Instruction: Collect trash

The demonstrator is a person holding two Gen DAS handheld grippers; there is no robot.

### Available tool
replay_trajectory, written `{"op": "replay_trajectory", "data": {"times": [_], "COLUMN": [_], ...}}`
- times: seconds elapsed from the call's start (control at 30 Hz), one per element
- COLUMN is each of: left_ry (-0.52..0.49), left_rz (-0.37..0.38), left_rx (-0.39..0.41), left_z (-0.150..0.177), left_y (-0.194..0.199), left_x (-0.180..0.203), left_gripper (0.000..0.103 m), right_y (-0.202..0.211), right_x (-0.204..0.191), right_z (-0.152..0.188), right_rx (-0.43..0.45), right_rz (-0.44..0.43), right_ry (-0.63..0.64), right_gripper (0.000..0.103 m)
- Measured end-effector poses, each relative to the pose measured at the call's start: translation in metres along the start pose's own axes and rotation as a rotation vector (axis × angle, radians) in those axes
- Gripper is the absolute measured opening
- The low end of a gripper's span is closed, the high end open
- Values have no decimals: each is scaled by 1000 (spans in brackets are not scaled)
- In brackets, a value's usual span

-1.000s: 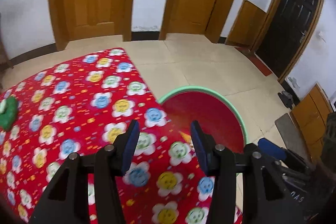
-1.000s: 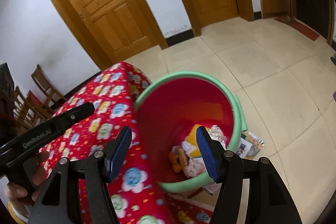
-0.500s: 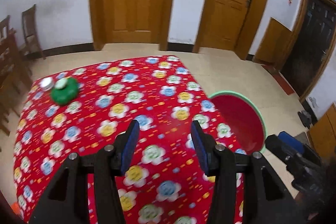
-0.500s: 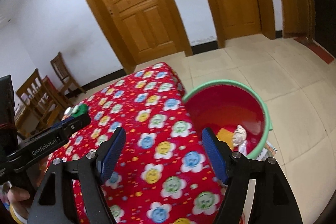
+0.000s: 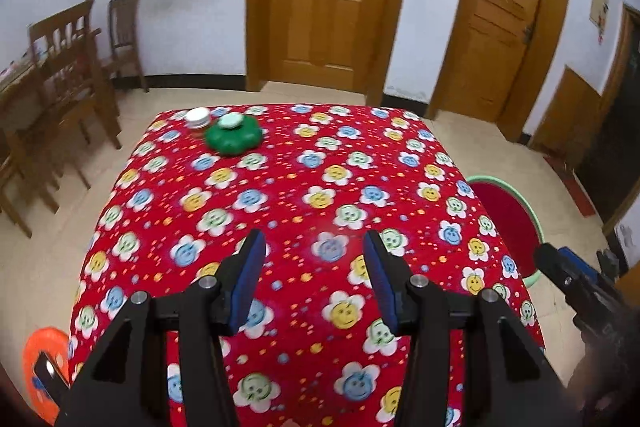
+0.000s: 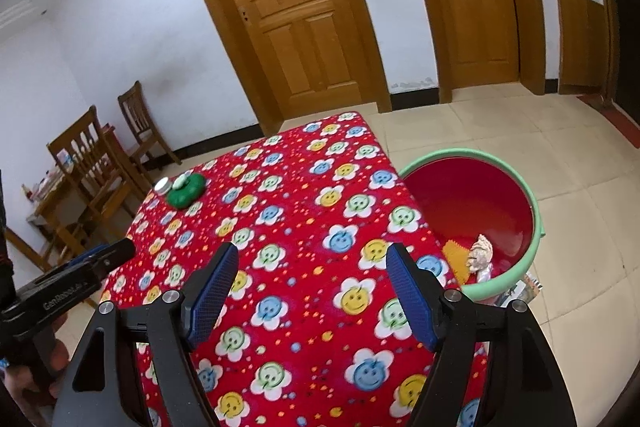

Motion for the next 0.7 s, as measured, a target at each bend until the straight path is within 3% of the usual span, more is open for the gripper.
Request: {"op": "replay_trajectory", "data": {"times": [0.37, 0.7], "left_ry": [30, 31], "left_rz": [-94, -105], "left_rx": [14, -6], "left_z": [23, 29], "left_y": [-3, -15], "left_x": [-34, -35], "left_gripper": [51, 51], "right_y": [-13, -22], "right_x": [-19, -14], "right_z": [31, 37], "right_rx": [-40, -61], "right_rz": [18, 43], "right_ry": [56, 47], "right_gripper": [77, 78]}}
Point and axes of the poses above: each gripper's, at about its wrist camera, not at the fingertips, and y roughly against the way its jaws point, x to its right, z to its underside, the point moved 9 cm from there along -y, roughly the way its jaws point, and after that the axes turned 9 degrees about -x, right-handed, at the moved point
